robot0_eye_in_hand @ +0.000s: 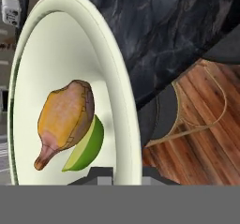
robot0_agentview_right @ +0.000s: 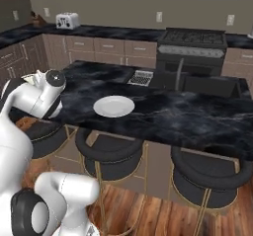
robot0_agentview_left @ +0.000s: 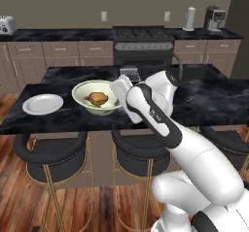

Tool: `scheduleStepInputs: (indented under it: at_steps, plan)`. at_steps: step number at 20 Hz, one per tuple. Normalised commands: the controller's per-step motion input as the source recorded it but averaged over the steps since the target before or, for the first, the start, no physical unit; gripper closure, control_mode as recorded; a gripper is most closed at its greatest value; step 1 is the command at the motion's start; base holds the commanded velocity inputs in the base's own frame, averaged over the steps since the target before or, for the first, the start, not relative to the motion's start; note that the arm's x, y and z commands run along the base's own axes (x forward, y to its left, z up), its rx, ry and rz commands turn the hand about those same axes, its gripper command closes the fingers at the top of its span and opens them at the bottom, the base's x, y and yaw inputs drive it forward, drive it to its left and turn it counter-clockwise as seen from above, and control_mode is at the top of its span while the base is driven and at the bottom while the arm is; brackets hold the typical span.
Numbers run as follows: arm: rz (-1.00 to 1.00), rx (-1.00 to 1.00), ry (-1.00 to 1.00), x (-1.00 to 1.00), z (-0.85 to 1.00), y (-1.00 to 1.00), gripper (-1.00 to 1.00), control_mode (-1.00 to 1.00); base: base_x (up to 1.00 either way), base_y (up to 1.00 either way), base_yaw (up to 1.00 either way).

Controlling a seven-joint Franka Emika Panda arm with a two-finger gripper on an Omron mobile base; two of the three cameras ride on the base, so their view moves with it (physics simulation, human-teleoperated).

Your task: Pick the chicken drumstick and lemon wedge from their plates and place them in the bowl. Then put the bowl in the fridge.

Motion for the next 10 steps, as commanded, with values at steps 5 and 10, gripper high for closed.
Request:
scheduleStepInputs:
  at_steps: [5,10]
  plan:
    - [0.00,0.00,0.00,0.00,0.00,0.00,1.00,1.00,-0.14,-0.06,0.83]
    - [0.00,0.00,0.00,0.00,0.00,0.00,1.00,1.00,-0.05,-0.03,0.84]
